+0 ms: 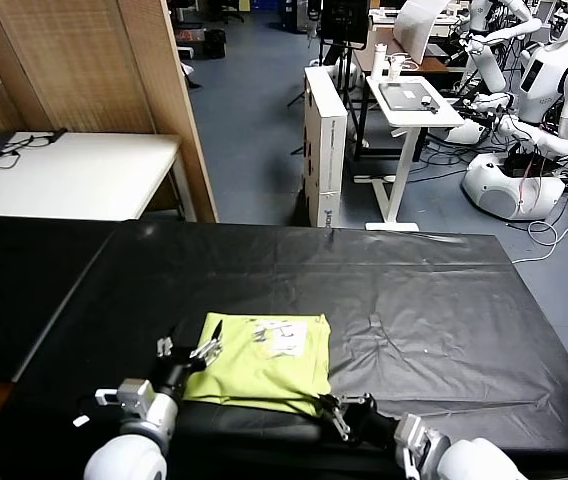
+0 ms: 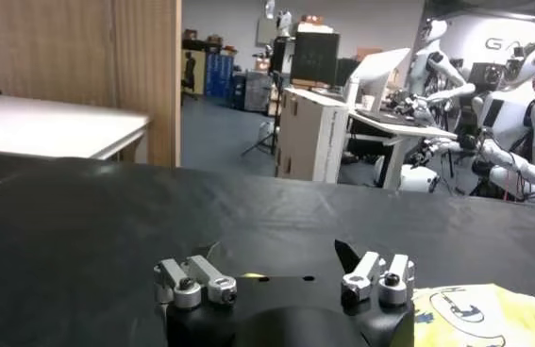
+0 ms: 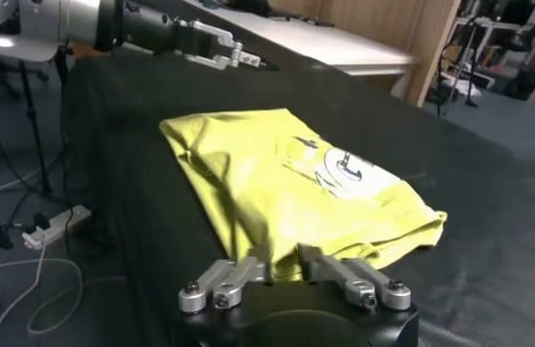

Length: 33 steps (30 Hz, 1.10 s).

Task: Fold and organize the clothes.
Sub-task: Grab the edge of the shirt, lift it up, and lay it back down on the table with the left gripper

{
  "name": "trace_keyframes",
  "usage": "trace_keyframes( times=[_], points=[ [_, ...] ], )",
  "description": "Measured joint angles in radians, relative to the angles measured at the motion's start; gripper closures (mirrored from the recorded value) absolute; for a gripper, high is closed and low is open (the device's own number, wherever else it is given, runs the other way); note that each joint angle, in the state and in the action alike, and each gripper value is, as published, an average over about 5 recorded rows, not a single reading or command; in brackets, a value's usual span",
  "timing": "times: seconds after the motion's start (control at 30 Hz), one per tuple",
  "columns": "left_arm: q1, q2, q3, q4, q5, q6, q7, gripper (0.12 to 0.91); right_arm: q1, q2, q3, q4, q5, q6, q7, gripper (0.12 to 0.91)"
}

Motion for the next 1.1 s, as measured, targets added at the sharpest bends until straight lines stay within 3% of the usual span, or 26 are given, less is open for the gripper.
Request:
trace_keyframes(
  times=[0.1,0.17,0.37,0.47,0.57,0.77,1.1],
  points=[
    [-0.005,0.001,-0.002,0.011,0.0,-0.009,0.001,0.123,-0.005,-0.005,0.005,0.0,0.007,-0.004,0.009,0.878],
    [-0.005,-0.002,-0.003,0.019,0.004,-0.022,0.002,0.123,-0.009,-0.003,0.01,0.0,0.021,0.0,0.01,0.828],
    [0.009,-0.025,-0.01,0.047,-0.001,-0.054,0.003,0.123,-0.04,0.012,0.052,0.023,0.114,0.035,0.015,0.476],
    [0.022,-0.046,-0.015,0.059,-0.012,-0.079,0.002,0.123,-0.065,0.025,0.094,0.044,0.178,0.043,0.042,0.278],
    [0.033,-0.068,-0.01,0.075,-0.007,-0.117,0.004,0.123,-0.084,0.047,0.148,0.056,0.243,0.045,0.08,0.147],
    [0.039,-0.104,-0.004,0.125,-0.008,-0.178,0.026,0.123,-0.107,0.092,0.254,0.068,0.319,0.041,0.117,0.119],
    [0.051,-0.129,-0.013,0.164,-0.113,-0.207,0.048,0.123,-0.102,0.114,0.303,0.064,0.328,0.039,0.13,0.118]
  ],
)
